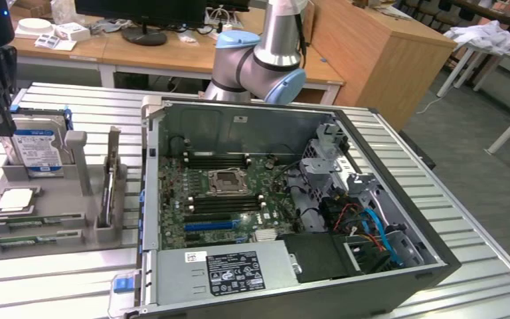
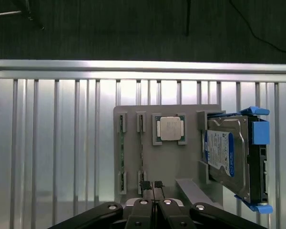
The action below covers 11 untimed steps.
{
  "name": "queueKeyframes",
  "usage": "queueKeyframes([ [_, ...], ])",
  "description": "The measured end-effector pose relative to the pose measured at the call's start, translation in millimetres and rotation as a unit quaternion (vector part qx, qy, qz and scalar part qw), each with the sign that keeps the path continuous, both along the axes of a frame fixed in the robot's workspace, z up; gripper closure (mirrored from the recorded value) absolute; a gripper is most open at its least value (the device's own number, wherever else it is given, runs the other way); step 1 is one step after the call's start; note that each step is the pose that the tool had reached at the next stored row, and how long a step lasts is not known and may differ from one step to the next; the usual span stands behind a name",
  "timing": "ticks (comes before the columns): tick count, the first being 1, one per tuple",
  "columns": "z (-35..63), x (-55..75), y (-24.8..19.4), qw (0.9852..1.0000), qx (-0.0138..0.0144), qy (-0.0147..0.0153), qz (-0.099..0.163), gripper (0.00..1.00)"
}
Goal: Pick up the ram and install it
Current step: 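Pick up the ram and move it above insertion slot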
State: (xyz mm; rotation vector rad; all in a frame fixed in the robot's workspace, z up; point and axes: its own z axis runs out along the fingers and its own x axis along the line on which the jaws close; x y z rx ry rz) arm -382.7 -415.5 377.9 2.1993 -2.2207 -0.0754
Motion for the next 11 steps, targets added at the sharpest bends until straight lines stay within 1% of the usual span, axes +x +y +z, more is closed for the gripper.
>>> queueKeyframes([
  [3, 0.0, 0.0, 0.0, 1.0, 0.0, 0.0, 0.008, 0.89],
  [8, 0.0, 0.0, 0.0, 1.0, 0.0, 0.0, 0.009, 0.89],
  [11, -0.1, 0.0, 0.0, 0.9999, 0.0, -0.0004, 0.016, 0.89],
])
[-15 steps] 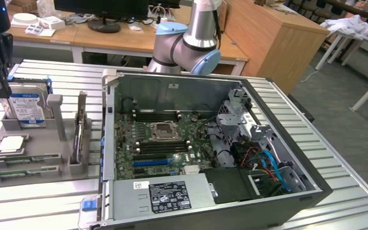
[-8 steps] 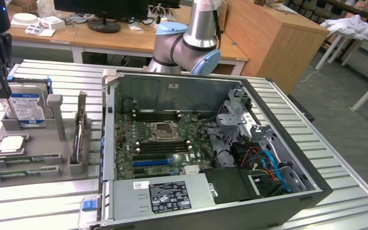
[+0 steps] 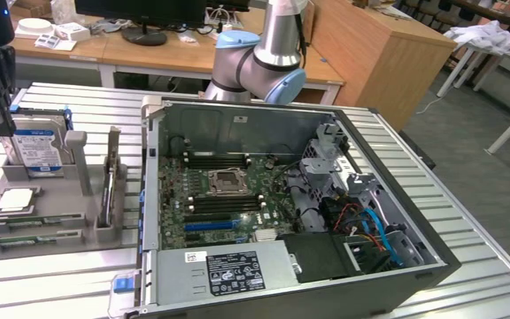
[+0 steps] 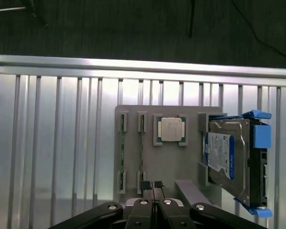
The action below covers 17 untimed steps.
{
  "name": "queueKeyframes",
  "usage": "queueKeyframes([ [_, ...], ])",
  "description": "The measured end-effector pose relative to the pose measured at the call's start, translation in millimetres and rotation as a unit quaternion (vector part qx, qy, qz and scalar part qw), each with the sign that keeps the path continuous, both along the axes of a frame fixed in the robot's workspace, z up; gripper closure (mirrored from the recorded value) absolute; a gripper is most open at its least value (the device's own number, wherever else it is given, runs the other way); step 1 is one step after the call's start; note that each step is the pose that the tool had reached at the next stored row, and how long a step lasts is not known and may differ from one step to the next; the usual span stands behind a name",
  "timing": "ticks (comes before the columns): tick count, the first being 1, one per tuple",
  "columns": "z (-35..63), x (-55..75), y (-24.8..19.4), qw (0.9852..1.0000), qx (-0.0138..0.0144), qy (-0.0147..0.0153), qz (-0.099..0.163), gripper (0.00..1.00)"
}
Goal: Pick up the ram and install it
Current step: 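Pick up the ram and move it above insertion slot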
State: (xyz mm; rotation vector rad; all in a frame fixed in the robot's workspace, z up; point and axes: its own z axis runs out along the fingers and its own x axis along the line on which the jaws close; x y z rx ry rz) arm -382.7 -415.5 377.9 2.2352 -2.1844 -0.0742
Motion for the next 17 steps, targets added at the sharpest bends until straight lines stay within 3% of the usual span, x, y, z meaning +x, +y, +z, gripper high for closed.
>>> queueKeyframes([
  [15, -0.9, 0.0, 0.0, 1.0, 0.0, -0.0001, 0.004, 0.89],
  [17, -0.9, 0.0, 0.0, 1.0, 0.0, -0.0001, 0.004, 0.83],
])
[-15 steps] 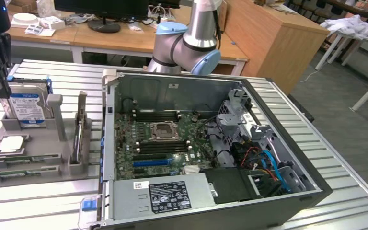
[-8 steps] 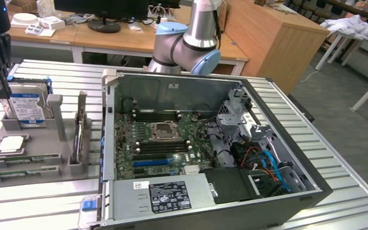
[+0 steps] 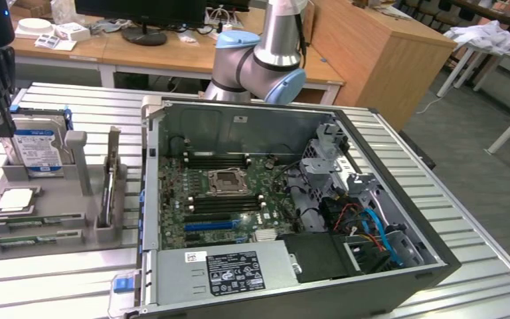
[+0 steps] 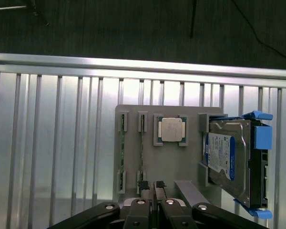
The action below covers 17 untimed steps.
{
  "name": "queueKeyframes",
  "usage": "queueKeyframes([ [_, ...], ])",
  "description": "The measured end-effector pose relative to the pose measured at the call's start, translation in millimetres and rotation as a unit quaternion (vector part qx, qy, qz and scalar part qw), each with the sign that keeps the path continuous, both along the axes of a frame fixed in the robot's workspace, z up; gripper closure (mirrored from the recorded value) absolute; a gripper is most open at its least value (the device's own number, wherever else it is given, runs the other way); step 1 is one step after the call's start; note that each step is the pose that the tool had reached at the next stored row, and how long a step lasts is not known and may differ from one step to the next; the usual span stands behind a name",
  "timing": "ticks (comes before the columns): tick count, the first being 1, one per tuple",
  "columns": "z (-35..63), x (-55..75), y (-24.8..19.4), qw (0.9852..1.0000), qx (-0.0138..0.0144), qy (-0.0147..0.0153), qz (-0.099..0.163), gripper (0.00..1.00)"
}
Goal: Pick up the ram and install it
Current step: 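Pick up the ram and move it above insertion slot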
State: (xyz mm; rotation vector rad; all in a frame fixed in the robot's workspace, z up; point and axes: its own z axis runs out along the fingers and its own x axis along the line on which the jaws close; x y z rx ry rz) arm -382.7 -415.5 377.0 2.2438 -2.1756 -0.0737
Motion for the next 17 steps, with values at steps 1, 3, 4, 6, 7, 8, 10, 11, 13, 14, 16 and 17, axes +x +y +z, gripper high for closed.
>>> queueKeyframes([
  [1, 0.0, 0.0, 0.0, 1.0, 0.0, 0.0, 0.0, 0.83],
  [3, 0.0, 0.0, 0.0, 1.0, 0.0, 0.0, 0.0, 0.77],
  [4, 0.0, 0.0, 0.0, 1.0, 0.0, 0.0, 0.0, 0.7],
  [6, 0.0, 0.0, 0.0, 1.0, 0.0, 0.0, 0.0, 0.7],
  [7, 0.0, 0.0, 0.0, 1.0, 0.0, 0.0, 0.0, 0.7],
  [8, 0.0, 0.0, 0.0, 1.0, 0.0, 0.0, 0.0, 0.7],
  [10, -0.5, 0.0, 0.0, 1.0, 0.0001, -0.0001, 0.0, 0.7],
  [11, -1.2, 0.0, 0.0, 1.0, 0.0001, -0.0002, 0.0, 0.7],
  [13, -3.8, 0.0, 0.0, 1.0, 0.0, 0.0, 0.0, 0.7],
  [14, -5.5, 0.0, 0.0, 1.0, 0.0001, -0.0001, 0.0, 0.7],
  [16, -9.0, 0.0, 0.0, 1.0, 0.0, -0.0001, 0.0, 0.7],
  [17, -10.7, 0.0, 0.0, 1.0, 0.0, 0.0, 0.0, 0.7],
])
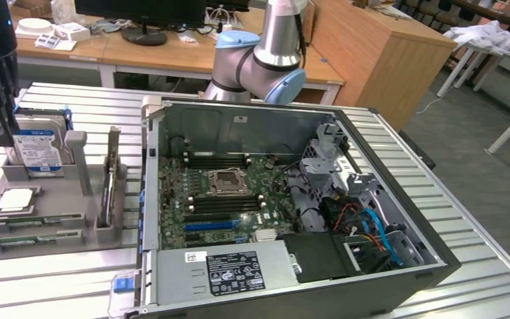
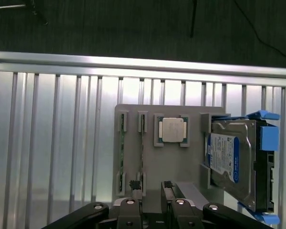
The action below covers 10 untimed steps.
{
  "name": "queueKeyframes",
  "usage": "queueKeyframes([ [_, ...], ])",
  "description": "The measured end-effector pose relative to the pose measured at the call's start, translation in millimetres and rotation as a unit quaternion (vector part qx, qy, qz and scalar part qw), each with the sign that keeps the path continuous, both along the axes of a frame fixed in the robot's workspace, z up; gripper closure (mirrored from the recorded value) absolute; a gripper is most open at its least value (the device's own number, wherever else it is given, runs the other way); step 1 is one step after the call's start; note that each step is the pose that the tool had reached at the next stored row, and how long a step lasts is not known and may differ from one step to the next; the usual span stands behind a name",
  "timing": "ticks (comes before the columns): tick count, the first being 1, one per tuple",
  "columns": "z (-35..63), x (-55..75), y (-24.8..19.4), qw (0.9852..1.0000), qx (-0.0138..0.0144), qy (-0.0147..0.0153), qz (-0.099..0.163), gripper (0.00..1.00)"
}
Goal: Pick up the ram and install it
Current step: 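Pick up the ram and move it above insertion slot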
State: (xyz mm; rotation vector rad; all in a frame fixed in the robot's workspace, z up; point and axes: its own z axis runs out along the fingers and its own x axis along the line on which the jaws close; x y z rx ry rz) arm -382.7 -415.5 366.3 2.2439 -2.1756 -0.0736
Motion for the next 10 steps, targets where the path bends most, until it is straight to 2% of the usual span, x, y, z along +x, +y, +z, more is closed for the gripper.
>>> queueKeyframes([
  [10, -15.3, 0.0, 0.0, 1.0, 0.0, 0.0, 0.0, 0.7],
])
